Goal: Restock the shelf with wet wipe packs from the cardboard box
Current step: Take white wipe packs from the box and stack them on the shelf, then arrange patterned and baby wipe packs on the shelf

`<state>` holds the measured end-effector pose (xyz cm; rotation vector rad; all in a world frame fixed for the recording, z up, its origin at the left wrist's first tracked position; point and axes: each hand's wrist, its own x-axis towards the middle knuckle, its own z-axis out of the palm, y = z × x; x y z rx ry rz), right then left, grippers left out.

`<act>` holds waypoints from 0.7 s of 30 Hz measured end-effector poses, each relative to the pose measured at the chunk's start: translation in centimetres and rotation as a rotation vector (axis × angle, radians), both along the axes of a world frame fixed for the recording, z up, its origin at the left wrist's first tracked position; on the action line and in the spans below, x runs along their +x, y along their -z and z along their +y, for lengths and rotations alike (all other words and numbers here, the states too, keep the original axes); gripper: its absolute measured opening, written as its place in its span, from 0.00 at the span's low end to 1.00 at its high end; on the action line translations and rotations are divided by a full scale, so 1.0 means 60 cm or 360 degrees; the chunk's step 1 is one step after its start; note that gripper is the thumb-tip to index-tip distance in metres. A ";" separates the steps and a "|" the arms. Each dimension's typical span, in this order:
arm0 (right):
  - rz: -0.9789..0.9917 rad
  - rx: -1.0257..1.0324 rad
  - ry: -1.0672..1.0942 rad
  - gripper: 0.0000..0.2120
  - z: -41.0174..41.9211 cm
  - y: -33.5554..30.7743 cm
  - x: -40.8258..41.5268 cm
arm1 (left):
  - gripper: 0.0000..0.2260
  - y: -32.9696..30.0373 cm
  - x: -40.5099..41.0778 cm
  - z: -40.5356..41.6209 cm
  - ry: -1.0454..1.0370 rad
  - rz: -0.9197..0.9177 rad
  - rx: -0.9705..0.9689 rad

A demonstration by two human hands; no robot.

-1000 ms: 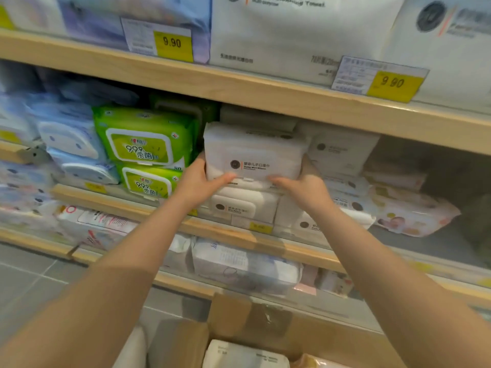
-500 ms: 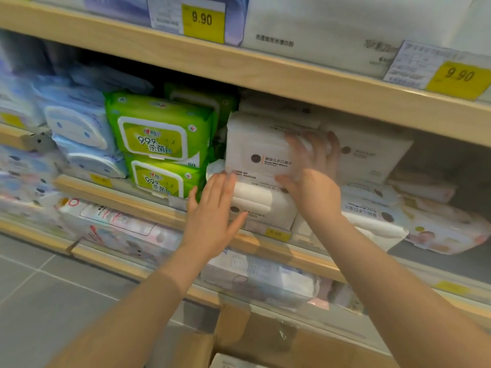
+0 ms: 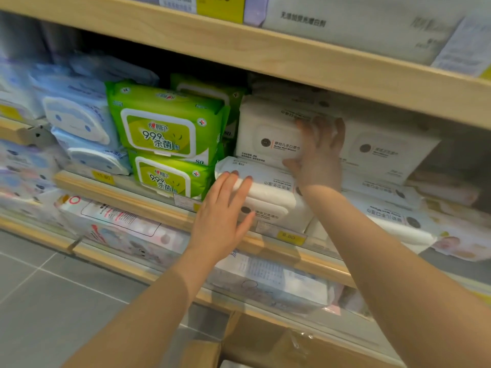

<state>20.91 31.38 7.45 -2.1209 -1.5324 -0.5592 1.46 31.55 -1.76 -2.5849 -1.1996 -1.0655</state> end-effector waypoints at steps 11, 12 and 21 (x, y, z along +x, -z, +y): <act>-0.0113 -0.0408 -0.0144 0.32 -0.151 -0.085 -0.041 | 0.26 -0.043 -0.003 -0.110 -0.0005 0.0192 -0.0333; -0.0210 -0.0368 -0.0239 0.31 -0.187 -0.072 -0.048 | 0.26 -0.036 -0.006 -0.139 0.0018 0.0163 -0.0404; 0.0123 -0.0605 -0.0388 0.28 -0.513 0.108 -0.076 | 0.26 0.094 -0.080 -0.411 0.0374 0.0162 -0.0950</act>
